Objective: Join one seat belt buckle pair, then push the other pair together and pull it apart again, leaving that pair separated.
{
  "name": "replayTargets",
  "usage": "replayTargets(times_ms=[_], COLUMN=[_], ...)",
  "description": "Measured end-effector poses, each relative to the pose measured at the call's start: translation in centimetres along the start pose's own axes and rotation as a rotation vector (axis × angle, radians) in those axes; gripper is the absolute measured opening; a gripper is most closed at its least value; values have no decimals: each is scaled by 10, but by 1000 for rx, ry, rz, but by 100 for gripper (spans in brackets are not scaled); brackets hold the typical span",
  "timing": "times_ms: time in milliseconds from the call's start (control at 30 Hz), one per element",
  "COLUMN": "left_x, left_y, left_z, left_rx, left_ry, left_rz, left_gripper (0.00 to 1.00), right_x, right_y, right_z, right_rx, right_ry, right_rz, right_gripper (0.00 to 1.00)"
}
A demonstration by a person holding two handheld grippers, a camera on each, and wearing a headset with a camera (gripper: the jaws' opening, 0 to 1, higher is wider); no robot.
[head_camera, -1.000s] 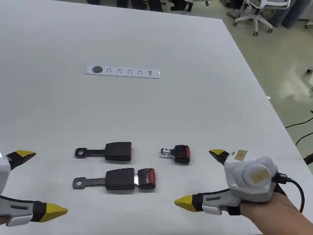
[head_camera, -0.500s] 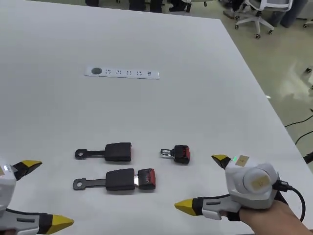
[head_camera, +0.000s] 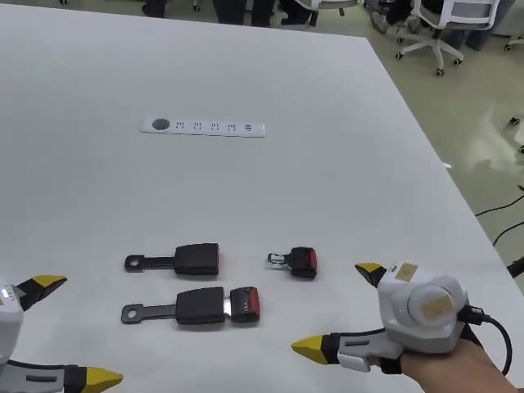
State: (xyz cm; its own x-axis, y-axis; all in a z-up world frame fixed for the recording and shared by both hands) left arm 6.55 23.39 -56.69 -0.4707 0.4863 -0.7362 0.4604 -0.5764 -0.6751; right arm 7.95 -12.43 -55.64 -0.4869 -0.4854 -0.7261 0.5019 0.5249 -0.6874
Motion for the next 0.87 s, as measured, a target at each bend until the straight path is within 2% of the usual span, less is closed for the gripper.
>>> replayTargets(times_ms=[433,700,867], left_x=[0,2,1], left_y=[2,-2,-1], left_z=[-2,-4,1], left_rx=[-9,-18,-18], left_ry=[-6,-15,-15], left_rz=[13,23,22], left_gripper=[100,100,100], right_x=[-5,-4,-1], right_y=[4,4,4], right_z=[-4,0,4], right_rx=[-5,4,12], right_ry=[33,41,51], right_rz=[11,7,8], right_gripper=[100,100,100])
Point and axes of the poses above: the centre of the closed fingertips' face, and the gripper's own axes: y roughly forward along the fingers, z roughly to its right, x roughly out of its underside, the point moved 6 cm from there along -y, roughly backward along the fingers, and after that the axes turned 2 degrees about -z, right-handed, at the moved point
